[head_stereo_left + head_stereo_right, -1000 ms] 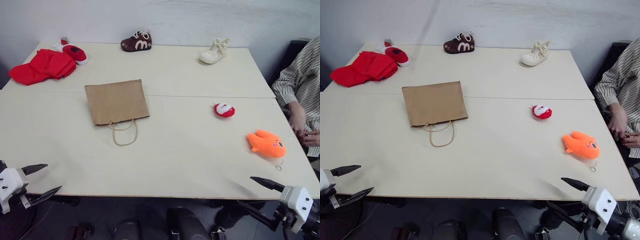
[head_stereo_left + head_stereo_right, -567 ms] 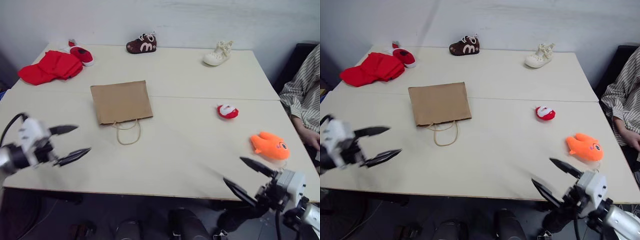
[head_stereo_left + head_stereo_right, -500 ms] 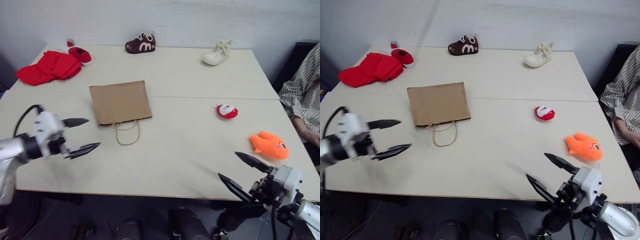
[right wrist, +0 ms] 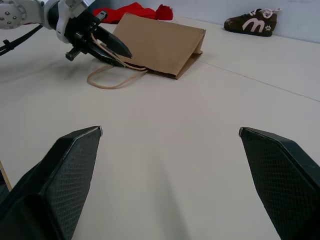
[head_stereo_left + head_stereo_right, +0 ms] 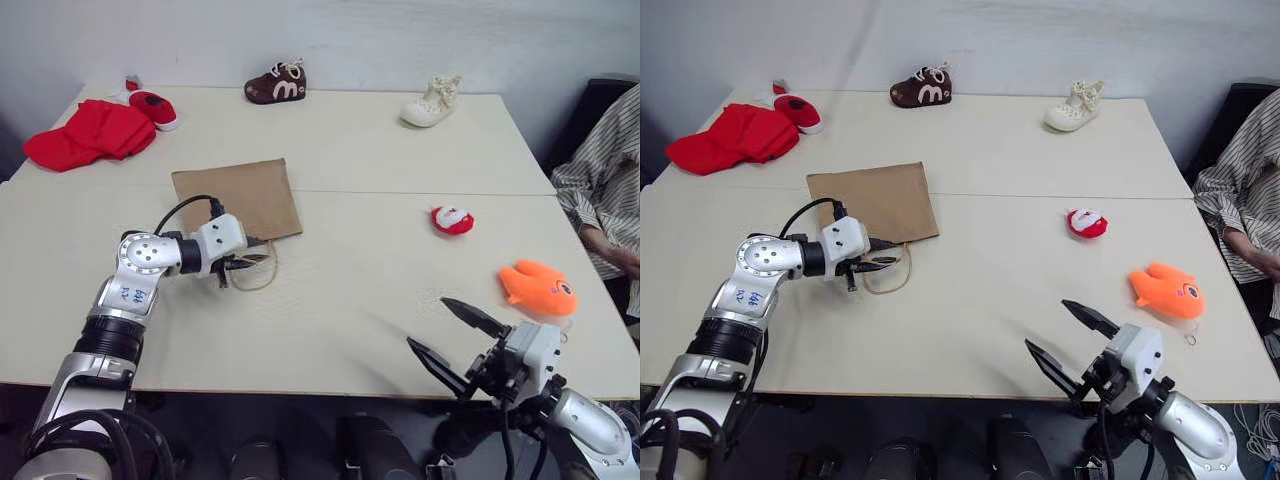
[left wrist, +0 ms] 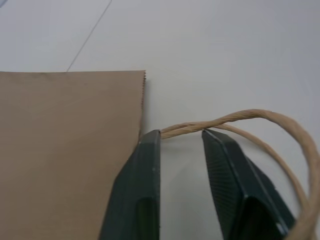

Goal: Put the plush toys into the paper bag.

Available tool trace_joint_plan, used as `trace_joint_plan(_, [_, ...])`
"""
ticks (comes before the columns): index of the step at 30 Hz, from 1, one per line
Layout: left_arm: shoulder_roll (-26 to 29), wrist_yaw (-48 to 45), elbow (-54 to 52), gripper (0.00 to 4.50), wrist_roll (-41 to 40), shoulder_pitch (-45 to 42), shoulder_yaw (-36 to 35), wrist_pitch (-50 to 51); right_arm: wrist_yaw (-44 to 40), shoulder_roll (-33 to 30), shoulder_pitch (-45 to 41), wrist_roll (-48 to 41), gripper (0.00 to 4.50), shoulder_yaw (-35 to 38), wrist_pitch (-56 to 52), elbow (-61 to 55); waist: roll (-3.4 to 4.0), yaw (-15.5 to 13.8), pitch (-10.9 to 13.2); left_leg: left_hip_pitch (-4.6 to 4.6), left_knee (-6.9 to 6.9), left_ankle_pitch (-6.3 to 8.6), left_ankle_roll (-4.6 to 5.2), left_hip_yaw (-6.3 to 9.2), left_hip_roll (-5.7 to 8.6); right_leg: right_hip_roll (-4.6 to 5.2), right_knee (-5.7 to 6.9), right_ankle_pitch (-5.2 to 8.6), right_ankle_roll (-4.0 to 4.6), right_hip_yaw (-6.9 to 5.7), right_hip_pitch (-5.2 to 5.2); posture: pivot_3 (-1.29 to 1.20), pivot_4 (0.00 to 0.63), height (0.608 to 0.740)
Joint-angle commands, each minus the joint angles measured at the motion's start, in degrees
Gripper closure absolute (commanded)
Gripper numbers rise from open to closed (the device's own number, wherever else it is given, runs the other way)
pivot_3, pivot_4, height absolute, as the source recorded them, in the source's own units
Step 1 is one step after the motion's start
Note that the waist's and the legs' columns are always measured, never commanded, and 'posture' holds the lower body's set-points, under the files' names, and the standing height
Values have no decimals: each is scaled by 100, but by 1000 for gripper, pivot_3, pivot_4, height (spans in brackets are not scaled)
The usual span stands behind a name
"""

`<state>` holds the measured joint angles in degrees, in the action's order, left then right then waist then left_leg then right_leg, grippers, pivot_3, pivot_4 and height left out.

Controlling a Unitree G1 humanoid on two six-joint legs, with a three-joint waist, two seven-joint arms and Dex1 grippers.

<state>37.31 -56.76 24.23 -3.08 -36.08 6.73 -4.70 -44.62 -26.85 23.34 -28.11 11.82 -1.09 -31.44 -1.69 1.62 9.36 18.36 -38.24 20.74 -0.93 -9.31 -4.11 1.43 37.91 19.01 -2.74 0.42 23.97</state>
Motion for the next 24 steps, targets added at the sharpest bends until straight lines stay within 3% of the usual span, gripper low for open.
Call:
trace_joint_plan(1, [-64,-362,-620,4477,-525,-93,-151,564,-21,-59,-8,-77,0,123,90,-66,0,-7,0,0,-2,-1,0,1,1,1,3,0,0,0,0,0,150,740])
trace_joint_plan(5, [-262,-483,-1598,4477,-1435,-237,-383,1965,-86,-161,-229,-212,0,-74,-162,-184,-1,-17,1,5,-5,-1,1,7,3,4,3,0,0,-2,-1,0,150,740])
trace_joint_plan(8, [-382,-472,-2347,4500,-2167,-341,-536,3043,-78,-240,-521,-295,598,-330,-447,-280,-2,-11,1,6,-9,-1,1,9,2,4,5,-1,-1,-1,-1,0,150,740])
trace_joint_plan(14, [-807,185,-2996,4500,-3114,-789,-900,4449,215,-164,-1957,50,2725,-1409,-1272,-142,1,21,2,2,-15,-5,-6,15,0,0,15,0,-1,1,-1,0,150,740])
trace_joint_plan(19, [-873,424,-3140,4500,-3454,-919,-985,4939,598,431,-3308,569,4457,-2277,-1667,522,3,10,3,6,-17,-7,-10,21,0,-1,14,1,2,-2,1,0,150,740])
trace_joint_plan(24, [-909,318,-3331,4500,-3727,-865,-986,5094,842,1018,-4114,952,4457,-2750,-1901,1314,3,7,3,31,-18,-7,-9,24,-1,2,12,1,2,-6,22,0,150,740])
